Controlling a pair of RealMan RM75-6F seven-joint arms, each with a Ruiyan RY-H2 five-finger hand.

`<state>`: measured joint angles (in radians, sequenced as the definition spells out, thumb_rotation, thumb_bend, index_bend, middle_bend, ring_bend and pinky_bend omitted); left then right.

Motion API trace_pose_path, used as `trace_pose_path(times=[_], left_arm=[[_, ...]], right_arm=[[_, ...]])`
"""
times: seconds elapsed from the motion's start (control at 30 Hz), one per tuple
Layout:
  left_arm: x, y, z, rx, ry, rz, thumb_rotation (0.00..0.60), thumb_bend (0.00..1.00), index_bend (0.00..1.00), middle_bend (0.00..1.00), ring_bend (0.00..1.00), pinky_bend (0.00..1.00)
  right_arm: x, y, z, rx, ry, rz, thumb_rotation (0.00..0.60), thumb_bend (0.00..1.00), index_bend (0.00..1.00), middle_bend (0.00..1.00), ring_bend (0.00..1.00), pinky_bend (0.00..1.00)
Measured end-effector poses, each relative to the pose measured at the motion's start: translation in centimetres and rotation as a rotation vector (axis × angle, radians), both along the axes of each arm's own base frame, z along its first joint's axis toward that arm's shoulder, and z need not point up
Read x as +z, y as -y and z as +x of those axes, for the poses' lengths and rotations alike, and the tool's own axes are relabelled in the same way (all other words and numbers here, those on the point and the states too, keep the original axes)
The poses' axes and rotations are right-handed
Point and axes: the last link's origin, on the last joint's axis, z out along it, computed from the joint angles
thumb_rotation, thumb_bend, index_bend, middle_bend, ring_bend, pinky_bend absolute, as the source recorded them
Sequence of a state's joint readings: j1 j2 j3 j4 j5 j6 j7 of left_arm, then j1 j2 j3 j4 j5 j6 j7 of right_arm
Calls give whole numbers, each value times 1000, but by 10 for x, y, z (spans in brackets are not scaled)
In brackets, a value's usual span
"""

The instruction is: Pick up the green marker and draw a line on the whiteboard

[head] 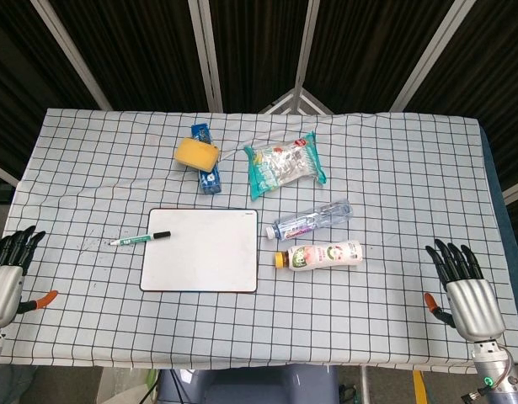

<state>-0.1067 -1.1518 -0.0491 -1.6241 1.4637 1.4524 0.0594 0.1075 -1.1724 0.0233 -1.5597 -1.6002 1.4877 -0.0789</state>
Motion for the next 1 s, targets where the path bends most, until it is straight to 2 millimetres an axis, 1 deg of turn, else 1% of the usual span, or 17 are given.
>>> trace_pose_path(times=[0.07, 0.13, 0.23, 0.33, 0.43, 0.5, 0.67, 0.77, 0.87, 1.0], left_arm=[[-2, -5, -1, 18, 1, -6, 600, 43, 9, 0, 0, 0], [-3, -11, -2, 36, 2, -12, 600, 66, 42, 0, 0, 0], [-7, -27, 0, 62, 1, -17, 600, 119, 129, 0, 0, 0], [-12, -46, 4, 87, -2, -20, 600, 177, 258, 0, 0, 0], [-22, -66, 10, 113, -5, -24, 600, 235, 362, 0, 0, 0], [-32, -80, 16, 127, -11, -29, 600, 262, 405, 0, 0, 0], [-63, -112, 35, 161, -9, -49, 600, 306, 427, 0, 0, 0], [-80, -126, 46, 178, -10, -66, 600, 327, 430, 0, 0, 0], [-96, -136, 53, 197, -17, -81, 600, 343, 429, 0, 0, 0], [-113, -144, 60, 220, -23, -99, 600, 356, 431, 0, 0, 0]], right_arm=[[0, 0, 0, 1, 3, -2, 600, 351, 0, 0, 0, 0], [0, 0, 0, 2, 4, -1, 600, 350, 0, 0, 0, 0], [-1, 0, 1, 2, 4, 5, 600, 351, 0, 0, 0, 0], [-1, 0, 0, 0, 8, 6, 600, 350, 0, 0, 0, 0], [0, 0, 0, -4, 15, 3, 600, 351, 0, 0, 0, 0], [1, 0, 0, -7, 21, 4, 600, 351, 0, 0, 0, 0], [0, 0, 0, -9, 25, 10, 600, 351, 0, 0, 0, 0], [1, 0, -1, -13, 33, 10, 600, 351, 0, 0, 0, 0], [1, 0, -1, -18, 40, 13, 600, 351, 0, 0, 0, 0], [1, 1, -1, -19, 43, 18, 600, 351, 0, 0, 0, 0]])
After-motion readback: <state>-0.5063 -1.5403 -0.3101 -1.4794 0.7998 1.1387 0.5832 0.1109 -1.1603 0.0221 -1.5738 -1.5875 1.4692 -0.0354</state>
